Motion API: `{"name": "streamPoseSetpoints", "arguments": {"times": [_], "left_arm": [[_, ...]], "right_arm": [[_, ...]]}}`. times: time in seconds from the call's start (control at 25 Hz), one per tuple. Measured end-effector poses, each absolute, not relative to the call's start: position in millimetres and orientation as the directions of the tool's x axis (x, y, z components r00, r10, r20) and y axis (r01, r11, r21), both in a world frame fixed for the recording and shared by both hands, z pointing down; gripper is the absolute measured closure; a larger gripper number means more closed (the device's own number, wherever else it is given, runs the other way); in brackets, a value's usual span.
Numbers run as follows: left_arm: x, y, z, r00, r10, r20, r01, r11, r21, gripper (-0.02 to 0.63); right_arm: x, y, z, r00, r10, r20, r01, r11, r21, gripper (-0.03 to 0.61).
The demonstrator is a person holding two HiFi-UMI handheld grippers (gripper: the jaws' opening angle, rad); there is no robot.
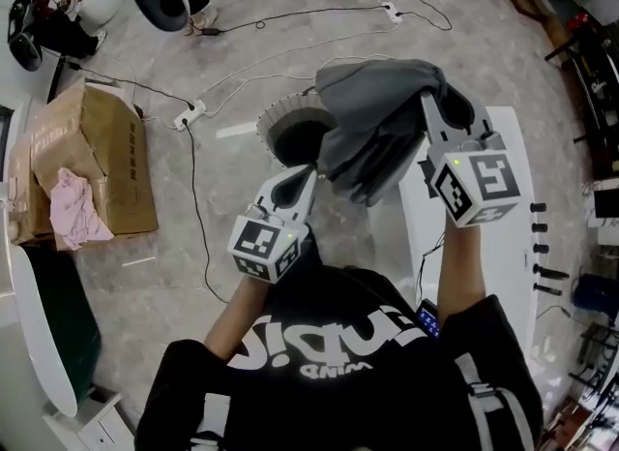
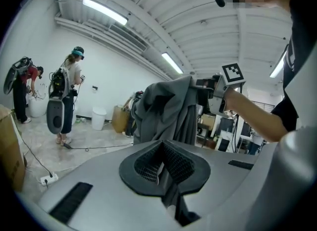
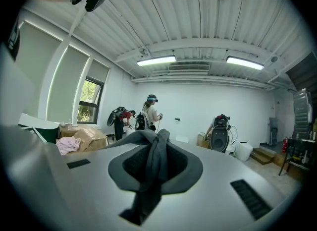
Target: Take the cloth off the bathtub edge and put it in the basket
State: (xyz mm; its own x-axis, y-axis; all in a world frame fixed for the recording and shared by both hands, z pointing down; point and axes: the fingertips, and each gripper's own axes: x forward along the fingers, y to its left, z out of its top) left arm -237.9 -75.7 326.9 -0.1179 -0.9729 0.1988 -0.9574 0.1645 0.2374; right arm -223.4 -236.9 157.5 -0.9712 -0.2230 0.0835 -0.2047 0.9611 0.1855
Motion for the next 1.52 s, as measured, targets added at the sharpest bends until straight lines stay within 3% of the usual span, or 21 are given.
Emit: {"name": "streamPoseSetpoints", "arguments": {"times": [0.28, 0.52, 1.12, 1.52], "left_arm": [[-327, -70, 323, -0.137, -0.969, 0.205, -0.953, 0.186, 0.24, 0.6], [-374, -72, 321, -0.159, -0.965, 0.208, -0.948, 0.209, 0.242, 0.6], [-394, -101, 345, -0.173, -0.952, 0.253, -0.927, 0.244, 0.286, 0.6], [-419, -127, 411, -0.212, -0.925, 0.317, -0.886, 0.319, 0.338, 0.6]], "right_arm": [[-327, -235, 147, -0.98, -0.189, 0.056, -0.177, 0.97, 0.164, 0.543], [-373, -234, 154, -0.983, -0.169, 0.074, -0.157, 0.977, 0.145, 0.543], [-401, -253, 207, -0.977, -0.113, 0.181, -0.101, 0.992, 0.072, 0.543], [-410, -256, 342, -0.947, -0.038, 0.318, -0.048, 0.999, -0.023, 0.543]]}}
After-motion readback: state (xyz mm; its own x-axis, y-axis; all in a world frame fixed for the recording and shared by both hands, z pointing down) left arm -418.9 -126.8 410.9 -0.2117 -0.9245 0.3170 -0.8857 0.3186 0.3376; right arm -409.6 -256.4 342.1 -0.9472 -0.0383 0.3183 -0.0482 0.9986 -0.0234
